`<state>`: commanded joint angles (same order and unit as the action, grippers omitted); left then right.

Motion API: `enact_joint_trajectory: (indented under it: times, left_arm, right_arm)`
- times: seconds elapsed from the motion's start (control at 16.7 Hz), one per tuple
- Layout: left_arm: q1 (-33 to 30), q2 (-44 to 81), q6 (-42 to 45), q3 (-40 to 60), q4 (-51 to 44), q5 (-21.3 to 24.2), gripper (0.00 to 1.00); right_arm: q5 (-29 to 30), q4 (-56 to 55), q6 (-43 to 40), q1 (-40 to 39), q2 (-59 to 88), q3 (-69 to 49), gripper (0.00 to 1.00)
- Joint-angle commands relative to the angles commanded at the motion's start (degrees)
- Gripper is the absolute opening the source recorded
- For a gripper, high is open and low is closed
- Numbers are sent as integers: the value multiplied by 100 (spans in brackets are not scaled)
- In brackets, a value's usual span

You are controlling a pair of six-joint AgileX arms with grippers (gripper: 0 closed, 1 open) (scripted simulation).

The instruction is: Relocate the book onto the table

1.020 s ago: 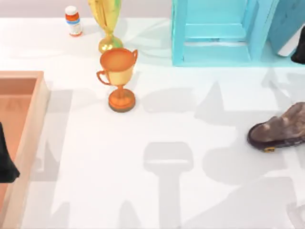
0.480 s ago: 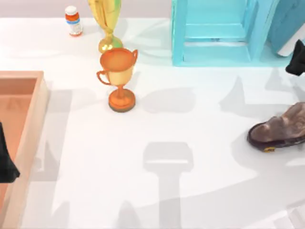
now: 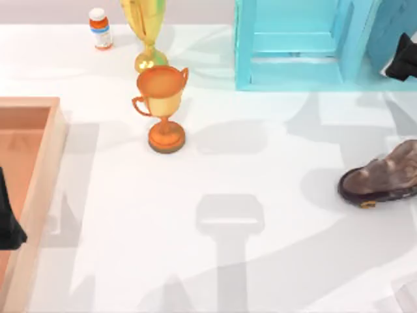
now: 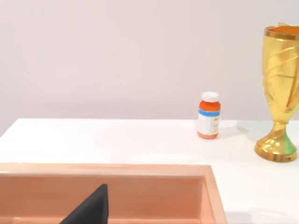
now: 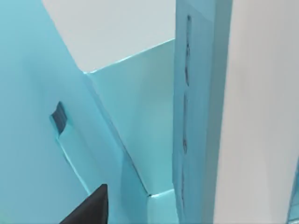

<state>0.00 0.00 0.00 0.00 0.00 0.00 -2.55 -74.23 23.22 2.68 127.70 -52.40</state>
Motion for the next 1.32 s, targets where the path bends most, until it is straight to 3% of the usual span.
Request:
enact_joint_trajectory:
  times: [0.42, 0.78, 1.32]
  left_arm:
    - [0, 0, 0, 0, 0, 0, 100]
    - [0, 0, 0, 0, 0, 0, 100]
    - [0, 0, 0, 0, 0, 0, 100]
  right_arm:
    - [-12, 821, -10, 20, 931, -1747, 100]
    - [-48, 859, -14, 62, 1115, -1959, 100]
    - [-48, 859, -14, 62, 1115, -1959, 32]
